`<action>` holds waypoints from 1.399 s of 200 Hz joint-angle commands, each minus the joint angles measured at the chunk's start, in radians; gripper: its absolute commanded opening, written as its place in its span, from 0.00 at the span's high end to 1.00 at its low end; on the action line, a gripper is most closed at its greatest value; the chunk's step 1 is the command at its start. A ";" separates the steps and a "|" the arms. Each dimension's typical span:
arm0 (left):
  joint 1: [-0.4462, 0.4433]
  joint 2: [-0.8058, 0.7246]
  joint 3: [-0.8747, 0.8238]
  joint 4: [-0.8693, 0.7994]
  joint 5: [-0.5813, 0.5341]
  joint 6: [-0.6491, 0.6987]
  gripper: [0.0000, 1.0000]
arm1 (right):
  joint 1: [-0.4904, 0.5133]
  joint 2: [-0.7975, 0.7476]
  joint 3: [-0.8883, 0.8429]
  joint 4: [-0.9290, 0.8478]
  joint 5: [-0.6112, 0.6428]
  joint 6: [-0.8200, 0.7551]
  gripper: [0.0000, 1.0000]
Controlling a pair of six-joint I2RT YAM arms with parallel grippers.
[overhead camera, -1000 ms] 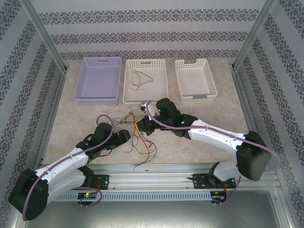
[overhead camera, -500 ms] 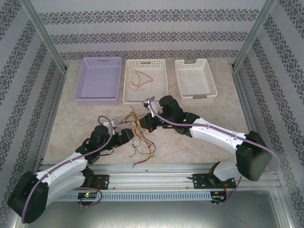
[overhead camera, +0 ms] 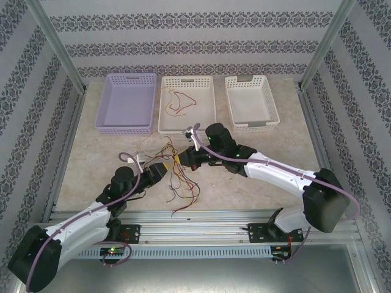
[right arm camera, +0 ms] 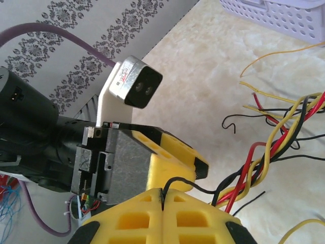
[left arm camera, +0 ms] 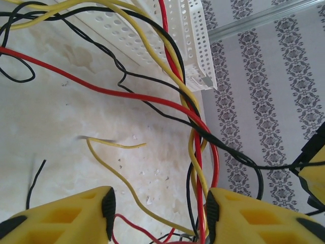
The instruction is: Untangle the cables
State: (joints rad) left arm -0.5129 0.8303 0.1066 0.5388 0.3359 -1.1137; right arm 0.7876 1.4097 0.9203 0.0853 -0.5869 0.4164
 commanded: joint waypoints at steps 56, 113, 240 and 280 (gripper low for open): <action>-0.076 0.116 0.046 0.197 -0.004 -0.032 0.61 | -0.001 0.022 -0.006 0.056 -0.027 0.014 1.00; -0.113 0.109 0.080 0.154 -0.024 -0.009 0.63 | 0.003 0.038 -0.007 0.060 -0.027 0.016 1.00; -0.148 0.158 0.108 0.106 -0.012 0.052 0.86 | 0.003 0.024 -0.008 0.049 -0.023 0.012 1.00; -0.153 0.156 0.101 0.089 -0.012 0.063 1.00 | 0.001 0.008 -0.011 0.033 -0.005 0.003 1.00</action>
State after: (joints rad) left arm -0.6514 0.9894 0.1898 0.6411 0.3202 -1.0798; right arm 0.7876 1.4391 0.9203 0.1089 -0.5926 0.4229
